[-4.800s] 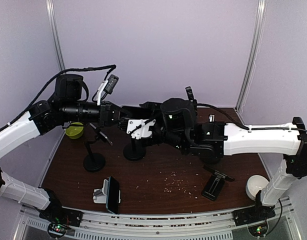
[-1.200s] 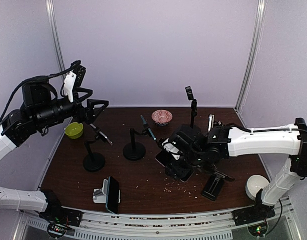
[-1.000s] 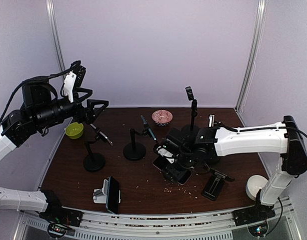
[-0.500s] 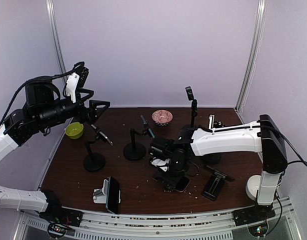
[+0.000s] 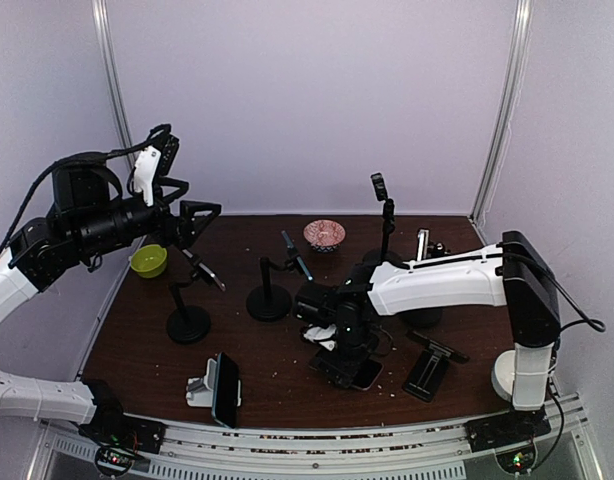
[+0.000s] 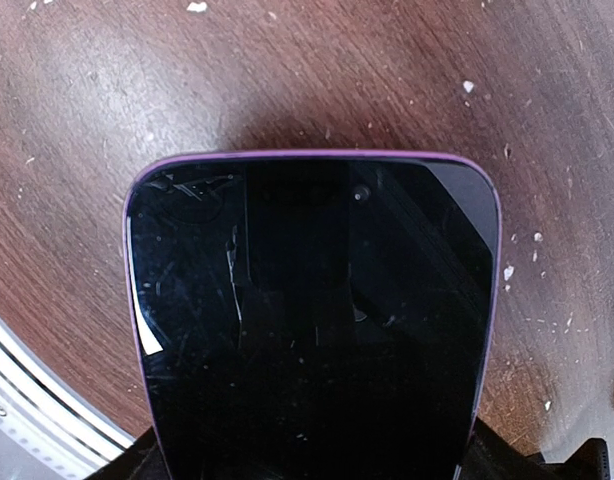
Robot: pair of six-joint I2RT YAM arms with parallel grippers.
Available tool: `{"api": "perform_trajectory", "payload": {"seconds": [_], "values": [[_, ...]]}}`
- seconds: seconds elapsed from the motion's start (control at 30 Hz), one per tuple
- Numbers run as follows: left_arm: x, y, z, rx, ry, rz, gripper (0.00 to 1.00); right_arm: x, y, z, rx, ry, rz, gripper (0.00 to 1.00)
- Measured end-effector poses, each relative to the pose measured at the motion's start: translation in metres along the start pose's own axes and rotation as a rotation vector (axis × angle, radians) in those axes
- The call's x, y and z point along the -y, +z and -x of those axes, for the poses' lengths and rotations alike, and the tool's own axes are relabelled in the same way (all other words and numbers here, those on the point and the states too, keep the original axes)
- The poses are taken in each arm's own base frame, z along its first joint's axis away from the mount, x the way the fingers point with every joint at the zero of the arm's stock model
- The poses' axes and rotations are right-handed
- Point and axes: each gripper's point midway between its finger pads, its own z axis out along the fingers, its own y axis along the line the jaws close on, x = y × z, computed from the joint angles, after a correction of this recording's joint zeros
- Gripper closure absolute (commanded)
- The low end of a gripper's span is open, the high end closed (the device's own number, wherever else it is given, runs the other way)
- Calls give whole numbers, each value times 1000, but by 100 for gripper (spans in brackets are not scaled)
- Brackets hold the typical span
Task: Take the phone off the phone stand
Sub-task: Adjust the phone at the corner of the board.
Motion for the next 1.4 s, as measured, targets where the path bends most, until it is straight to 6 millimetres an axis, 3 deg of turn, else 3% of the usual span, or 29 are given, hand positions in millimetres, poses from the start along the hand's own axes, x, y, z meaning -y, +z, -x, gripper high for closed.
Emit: {"api": "perform_trajectory", "payload": {"seconds": [0.57, 0.8, 1.07, 1.27, 1.4], "values": [[0, 0, 0, -1, 0, 0, 6, -2, 0, -2, -7, 3, -1, 20], [0, 0, 0, -1, 0, 0, 6, -5, -1, -1, -3, 7, 1, 0], [0, 0, 0, -1, 0, 0, 6, -6, -6, 6, 21, 5, 5, 0], [0, 0, 0, -1, 0, 1, 6, -9, -23, 16, 94, 4, 23, 0], [0, 0, 0, -1, 1, 3, 6, -12, -54, 31, 214, 5, 52, 0]]}}
